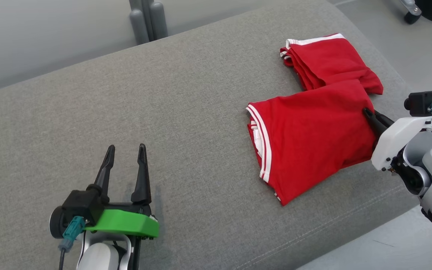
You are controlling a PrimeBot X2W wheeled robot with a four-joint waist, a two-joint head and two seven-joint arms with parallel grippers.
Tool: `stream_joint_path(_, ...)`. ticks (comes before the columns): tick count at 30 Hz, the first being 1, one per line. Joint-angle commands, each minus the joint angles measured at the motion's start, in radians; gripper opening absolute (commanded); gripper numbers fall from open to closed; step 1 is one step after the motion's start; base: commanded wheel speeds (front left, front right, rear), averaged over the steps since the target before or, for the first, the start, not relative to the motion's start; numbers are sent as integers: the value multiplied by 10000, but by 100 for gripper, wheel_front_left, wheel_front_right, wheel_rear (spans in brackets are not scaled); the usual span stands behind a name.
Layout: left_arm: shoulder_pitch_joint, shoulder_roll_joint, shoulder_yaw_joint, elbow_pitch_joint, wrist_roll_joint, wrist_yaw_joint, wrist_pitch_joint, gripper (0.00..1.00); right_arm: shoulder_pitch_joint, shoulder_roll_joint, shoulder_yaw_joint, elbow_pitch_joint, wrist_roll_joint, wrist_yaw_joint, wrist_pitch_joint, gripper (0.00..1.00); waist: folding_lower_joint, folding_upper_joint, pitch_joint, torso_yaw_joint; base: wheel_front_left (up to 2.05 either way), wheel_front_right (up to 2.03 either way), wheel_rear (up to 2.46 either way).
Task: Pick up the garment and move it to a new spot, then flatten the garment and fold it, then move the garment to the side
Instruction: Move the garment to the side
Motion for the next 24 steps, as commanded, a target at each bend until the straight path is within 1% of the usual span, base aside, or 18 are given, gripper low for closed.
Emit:
stream_joint_path(1,-146,31,-10,14,47,-34,-2,100,-161,70,-27,21,-83,0,-70,0,0,-1,133,-200,0,0,0)
stream_joint_path(6,-136,31,-41,114,-88,-15,-2,100,-284,63,125,-68,-304,0,-133,0,0,-1,-63,5,0,0,0)
stream_joint_path(14,51,29,-102,66,-372,99,-2,100,-808,22,372,-584,-617,0,93,0,0,-1,-389,472,0,0,0)
stream_joint_path(19,59,29,-183,9,-454,154,-2,100,-1554,157,245,-574,-922,0,347,0,0,-1,-387,836,0,0,0)
stream_joint_path(24,-21,29,-275,-12,-470,174,-2,100,-2374,404,-76,-201,-1236,0,495,0,0,-1,-230,1198,0,0,0)
